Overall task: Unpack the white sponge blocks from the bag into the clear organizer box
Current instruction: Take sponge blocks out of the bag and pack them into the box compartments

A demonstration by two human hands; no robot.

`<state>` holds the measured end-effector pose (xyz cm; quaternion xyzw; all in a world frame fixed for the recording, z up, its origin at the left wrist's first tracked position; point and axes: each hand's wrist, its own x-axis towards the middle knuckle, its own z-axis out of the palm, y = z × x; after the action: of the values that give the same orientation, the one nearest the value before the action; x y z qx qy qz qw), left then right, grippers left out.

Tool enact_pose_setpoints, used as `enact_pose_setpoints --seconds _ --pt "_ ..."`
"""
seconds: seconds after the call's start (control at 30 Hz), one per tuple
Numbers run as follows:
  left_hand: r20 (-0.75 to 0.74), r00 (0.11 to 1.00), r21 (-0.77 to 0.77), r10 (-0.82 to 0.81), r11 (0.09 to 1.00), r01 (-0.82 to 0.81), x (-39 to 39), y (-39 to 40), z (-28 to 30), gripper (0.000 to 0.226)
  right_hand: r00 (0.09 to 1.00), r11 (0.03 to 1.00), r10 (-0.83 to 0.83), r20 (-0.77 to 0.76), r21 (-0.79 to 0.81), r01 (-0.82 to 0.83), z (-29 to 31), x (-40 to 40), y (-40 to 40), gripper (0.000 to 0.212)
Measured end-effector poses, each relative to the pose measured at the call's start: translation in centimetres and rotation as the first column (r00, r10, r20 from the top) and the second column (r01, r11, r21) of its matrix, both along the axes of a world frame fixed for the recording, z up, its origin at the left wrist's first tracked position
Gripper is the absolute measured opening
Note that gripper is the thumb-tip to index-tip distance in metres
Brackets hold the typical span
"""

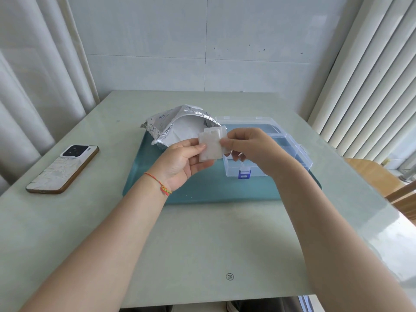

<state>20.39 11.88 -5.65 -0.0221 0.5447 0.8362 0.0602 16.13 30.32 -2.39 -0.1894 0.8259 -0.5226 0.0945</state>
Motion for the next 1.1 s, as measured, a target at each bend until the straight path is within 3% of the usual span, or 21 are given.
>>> enact_pose_setpoints --seconds 0.13,0.33,0.4,0.5,0.6,0.9,1.1 --pt "0.023 0.998 0.034 -0.056 0.998 0.055 -0.1 -0.3 0.0 0.034 0.997 0.996 0.061 0.053 -0.073 -0.057 0.1 0.1 0.1 0.022" --pt "0.027 0.998 0.047 -0.064 0.997 0.063 -0.2 -0.4 -0.1 0.034 1.0 0.998 -0.013 0.009 -0.065 0.013 0.1 0.3 -0.5 0.019" --pt "0.019 0.999 0.047 -0.043 0.998 0.042 -0.1 -0.2 -0.1 0.028 0.992 0.995 -0.102 -0.074 -0.01 0.101 0.0 0.4 -0.8 0.016" --pt "0.009 1.0 0.041 -0.021 0.999 0.02 0.0 0.1 -0.1 0.026 0.924 0.962 -0.191 -0.332 0.123 0.244 -0.6 0.4 -1.4 0.014" --pt "-0.004 1.0 0.027 -0.031 0.999 0.031 0.0 0.3 -0.1 0.032 0.871 0.953 -0.195 -0.451 0.122 0.277 -0.7 0.6 -1.7 0.015" --pt "-0.051 0.993 0.035 -0.107 0.993 0.109 0.1 0.1 0.1 0.039 0.991 0.993 -0.087 -0.102 -0.085 0.078 0.2 0.8 -1.2 0.018" --pt "-0.056 0.992 0.051 -0.109 0.992 0.112 0.0 0.0 0.1 0.046 0.981 0.984 -0.164 -0.102 -0.094 0.154 0.1 0.6 -1.2 0.018"
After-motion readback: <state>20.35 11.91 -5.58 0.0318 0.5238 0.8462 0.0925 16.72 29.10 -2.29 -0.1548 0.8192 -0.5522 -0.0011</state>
